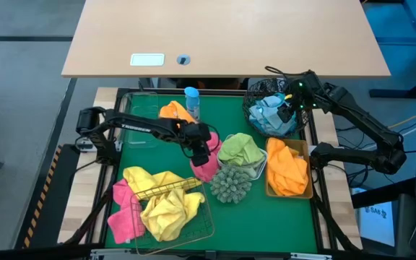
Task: Sort microfiber towel by color & place in baskets
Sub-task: Put the pink microfiber cloth into the transparent bin
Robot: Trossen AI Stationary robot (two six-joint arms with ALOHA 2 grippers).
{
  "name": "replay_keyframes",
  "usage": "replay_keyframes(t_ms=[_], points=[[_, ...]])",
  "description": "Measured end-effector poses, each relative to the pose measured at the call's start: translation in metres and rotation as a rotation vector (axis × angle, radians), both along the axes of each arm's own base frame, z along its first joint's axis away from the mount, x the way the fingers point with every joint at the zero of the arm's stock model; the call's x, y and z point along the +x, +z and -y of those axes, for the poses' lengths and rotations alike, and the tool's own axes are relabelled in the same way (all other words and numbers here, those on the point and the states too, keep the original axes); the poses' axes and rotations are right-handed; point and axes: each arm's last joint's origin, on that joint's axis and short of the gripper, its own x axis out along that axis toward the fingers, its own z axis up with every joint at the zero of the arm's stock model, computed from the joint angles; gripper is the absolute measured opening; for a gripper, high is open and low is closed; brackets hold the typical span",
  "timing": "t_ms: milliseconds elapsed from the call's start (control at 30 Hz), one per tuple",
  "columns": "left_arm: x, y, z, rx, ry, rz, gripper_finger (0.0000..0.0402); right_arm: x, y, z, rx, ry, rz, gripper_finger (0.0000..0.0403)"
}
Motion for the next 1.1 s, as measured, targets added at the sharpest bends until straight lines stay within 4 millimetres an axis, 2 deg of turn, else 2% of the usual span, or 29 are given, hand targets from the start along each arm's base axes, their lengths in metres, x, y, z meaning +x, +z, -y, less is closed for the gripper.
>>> replay_keyframes(t_ms=[233, 567, 633, 800, 1100], points=[[0.008, -0.024, 0.0, -0.008, -0.003, -0.057, 0.0194, 0.0, 0.0, 0.0, 0.0, 0.002, 0.0, 0.0239], [0.021, -0.067, -0.001, -0.027, -0.012, -0.138, 0.0194, 0.0, 0.0, 0.0, -0.002, 0.003, 0.0, 0.0239], [0.023, -0.073, -0.001, -0.021, -0.026, -0.145, 0.0184, 0.0, 0.0, 0.0, -0.002, 0.003, 0.0, 0.0239], [0.023, -0.074, -0.001, -0.012, -0.046, -0.144, 0.0136, 0.0, 0.0, 0.0, -0.002, 0.003, 0.0, 0.0239], [0.018, -0.057, 0.0, -0.014, -0.054, -0.125, 0.0029, 0.0, 0.0, 0.0, 0.003, -0.007, 0.005, 0.0239]])
